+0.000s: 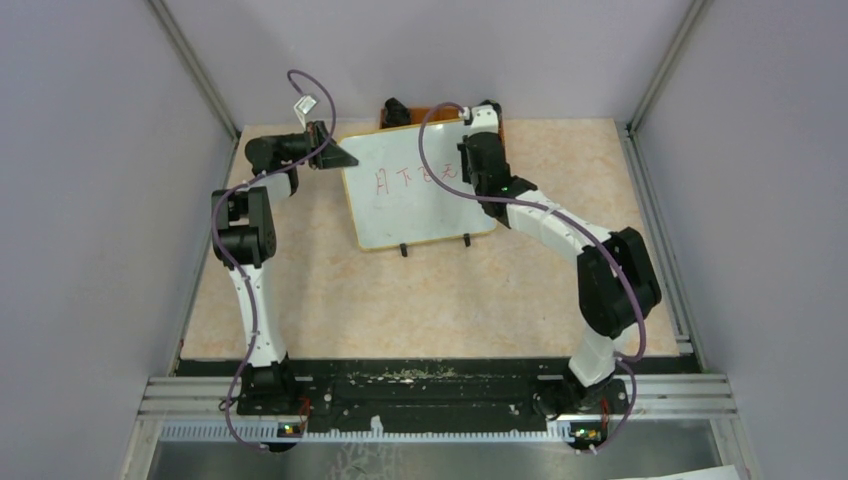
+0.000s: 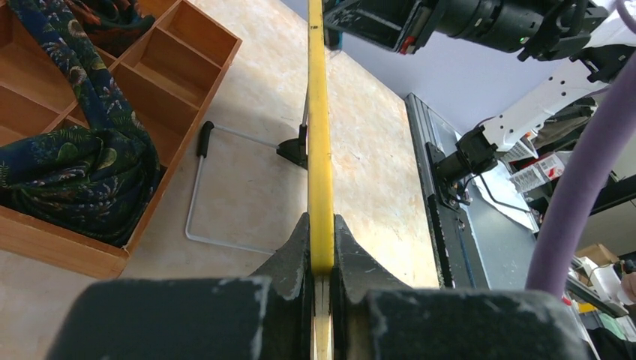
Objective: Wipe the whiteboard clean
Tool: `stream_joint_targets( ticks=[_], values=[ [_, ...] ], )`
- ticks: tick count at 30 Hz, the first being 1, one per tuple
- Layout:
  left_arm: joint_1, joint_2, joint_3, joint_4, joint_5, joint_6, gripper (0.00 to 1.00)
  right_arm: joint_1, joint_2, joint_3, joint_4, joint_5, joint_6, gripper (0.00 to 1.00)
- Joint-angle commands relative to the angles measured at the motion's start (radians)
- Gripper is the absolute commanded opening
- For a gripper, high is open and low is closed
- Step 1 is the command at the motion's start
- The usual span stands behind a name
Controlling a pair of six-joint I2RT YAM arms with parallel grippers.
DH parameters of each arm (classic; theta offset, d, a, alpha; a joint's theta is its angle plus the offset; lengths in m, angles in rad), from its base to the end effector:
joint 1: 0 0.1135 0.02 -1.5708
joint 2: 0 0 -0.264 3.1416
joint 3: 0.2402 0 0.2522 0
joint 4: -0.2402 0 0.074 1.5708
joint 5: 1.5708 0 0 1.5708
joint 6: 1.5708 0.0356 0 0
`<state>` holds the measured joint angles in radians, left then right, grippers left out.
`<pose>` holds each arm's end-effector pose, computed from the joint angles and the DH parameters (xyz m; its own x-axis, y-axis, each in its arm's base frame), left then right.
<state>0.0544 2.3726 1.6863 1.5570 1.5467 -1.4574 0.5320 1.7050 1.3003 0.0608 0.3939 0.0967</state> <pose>0.4867 -0.0091 0.2455 -0.5513 -0.0540 -0.8326 0.8314 0.0480 -0.5536 0.3557 0.1935 0.2978 -0.3044 -0.0757 -0.9495 -0.1282 0.9910 -0.0379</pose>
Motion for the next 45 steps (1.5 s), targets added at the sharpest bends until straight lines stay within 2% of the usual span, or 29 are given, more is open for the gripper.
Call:
stream_joint_targets(
  ticks=[1, 11, 22, 33, 38, 45],
  values=[
    [0.011, 0.019, 0.030, 0.234, 0.254, -0.021, 0.00, -0.003, 0.046, 0.069, -0.002, -0.027, 0.002, 0.00],
    [0.010, 0.020, 0.036, 0.234, 0.254, -0.028, 0.00, 0.015, 0.103, 0.094, -0.006, -0.100, 0.047, 0.00],
    [-0.011, 0.006, 0.027, 0.234, 0.253, -0.028, 0.00, 0.163, 0.155, 0.142, -0.009, -0.056, 0.037, 0.00],
    [-0.034, 0.005, 0.013, 0.235, 0.253, -0.021, 0.00, 0.280, 0.273, 0.316, -0.059, -0.042, 0.032, 0.00],
    [-0.034, -0.004, -0.007, 0.234, 0.253, -0.011, 0.00, 0.293, 0.315, 0.380, -0.099, -0.012, 0.023, 0.00],
    [-0.034, -0.006, 0.002, 0.235, 0.253, -0.013, 0.00, 0.268, 0.248, 0.276, -0.082, 0.089, -0.004, 0.00]
  ],
)
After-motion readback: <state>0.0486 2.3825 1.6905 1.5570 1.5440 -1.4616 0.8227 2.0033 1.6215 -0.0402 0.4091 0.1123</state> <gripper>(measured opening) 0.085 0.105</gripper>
